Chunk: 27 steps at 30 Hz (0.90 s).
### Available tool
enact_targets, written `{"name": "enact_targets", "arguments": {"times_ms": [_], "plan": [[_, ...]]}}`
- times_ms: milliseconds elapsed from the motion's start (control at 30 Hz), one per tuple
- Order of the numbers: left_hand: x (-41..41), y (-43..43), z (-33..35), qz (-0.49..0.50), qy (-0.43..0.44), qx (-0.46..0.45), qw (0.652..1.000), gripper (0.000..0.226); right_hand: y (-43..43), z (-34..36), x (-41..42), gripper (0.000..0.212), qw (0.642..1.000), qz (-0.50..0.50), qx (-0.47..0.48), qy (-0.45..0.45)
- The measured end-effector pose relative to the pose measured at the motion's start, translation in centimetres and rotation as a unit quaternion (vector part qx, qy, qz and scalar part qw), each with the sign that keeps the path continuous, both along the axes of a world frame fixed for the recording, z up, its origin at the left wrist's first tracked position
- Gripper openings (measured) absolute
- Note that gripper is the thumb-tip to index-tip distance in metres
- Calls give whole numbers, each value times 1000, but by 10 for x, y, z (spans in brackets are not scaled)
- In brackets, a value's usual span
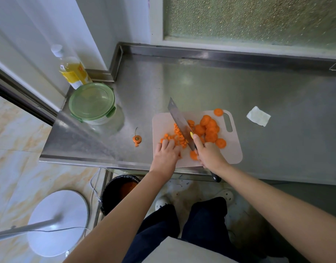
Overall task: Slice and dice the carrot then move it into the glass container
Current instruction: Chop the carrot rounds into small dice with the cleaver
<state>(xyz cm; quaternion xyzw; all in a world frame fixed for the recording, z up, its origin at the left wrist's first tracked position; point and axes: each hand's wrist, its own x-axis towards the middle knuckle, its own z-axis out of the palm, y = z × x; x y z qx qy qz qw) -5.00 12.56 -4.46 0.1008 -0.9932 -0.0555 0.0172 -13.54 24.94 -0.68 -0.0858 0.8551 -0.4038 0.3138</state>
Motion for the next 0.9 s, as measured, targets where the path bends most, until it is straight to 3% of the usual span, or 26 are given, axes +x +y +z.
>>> {"name": "enact_targets", "arguments": {"times_ms": [67, 200, 367, 500, 633, 733, 900], "plan": [[3, 2, -2, 0, -8, -4, 1000, 30, 0, 1, 0, 63, 1000, 6, 4, 2], [4, -3, 1, 76, 49, 33, 995, 39, 0, 1, 0, 63, 1000, -1, 6, 9], [-3, -19, 9, 212, 85, 176, 958, 6, -6, 0, 1, 62, 1000, -6, -5, -7], [-4, -26, 6, 204, 54, 209, 955, 8, -8, 2, 4, 65, 1000, 18, 1, 0], [0, -26, 7, 213, 98, 263, 936, 15, -10, 1, 5, 67, 999, 32, 20, 9], [3, -23, 11, 231, 131, 313, 912, 25, -13, 0, 8, 71, 998, 43, 43, 12], [3, -17, 13, 284, 112, 398, 865, 43, -17, 7, 15, 74, 997, 54, 52, 8]]}}
